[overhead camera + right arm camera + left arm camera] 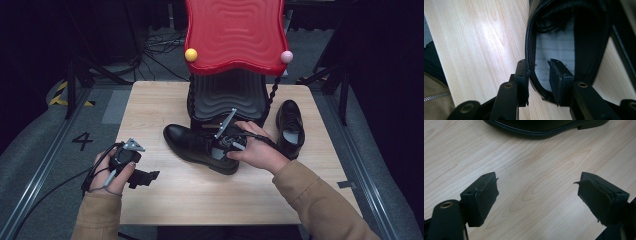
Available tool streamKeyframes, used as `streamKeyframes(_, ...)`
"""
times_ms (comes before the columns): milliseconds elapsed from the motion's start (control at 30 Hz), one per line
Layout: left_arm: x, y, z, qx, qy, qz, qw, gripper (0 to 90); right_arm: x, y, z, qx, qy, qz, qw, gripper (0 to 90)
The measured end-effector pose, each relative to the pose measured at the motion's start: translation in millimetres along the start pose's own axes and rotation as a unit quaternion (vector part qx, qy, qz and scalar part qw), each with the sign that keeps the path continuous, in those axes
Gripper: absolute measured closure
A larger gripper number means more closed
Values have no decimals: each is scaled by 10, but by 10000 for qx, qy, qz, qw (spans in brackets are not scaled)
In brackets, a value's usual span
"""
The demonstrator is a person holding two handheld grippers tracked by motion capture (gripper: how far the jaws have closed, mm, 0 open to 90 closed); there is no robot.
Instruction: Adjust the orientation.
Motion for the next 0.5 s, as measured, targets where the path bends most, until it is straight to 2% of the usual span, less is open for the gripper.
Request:
streamKeyframes(133,1,-5,2,15,-23,-1,10000,169,-7,128,17,-111,62,-182,9998,679)
streamKeyframes(300,2,14,-4,-17,-29,-25,10000,170,-8,226,32,-118,43,-392,9992,689)
streamKeyframes(367,3,23,6,-2,-9,-41,10000,170,-1,287,39,-139,-15,-511,9986,709)
streamKeyframes(500,-2,26,9,-1,15,-31,10000,170,14,359,18,-203,34,-661,9976,810)
Point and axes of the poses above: each handheld gripper's, and its own axes: y roughly forward along the jaws, x roughly out of its underside, z roughly to its right, the point moved 8 cm from there along y, roughly forward along the jaws, and after that the axes turned 12 degrees about -x, right-handed, at the moved point
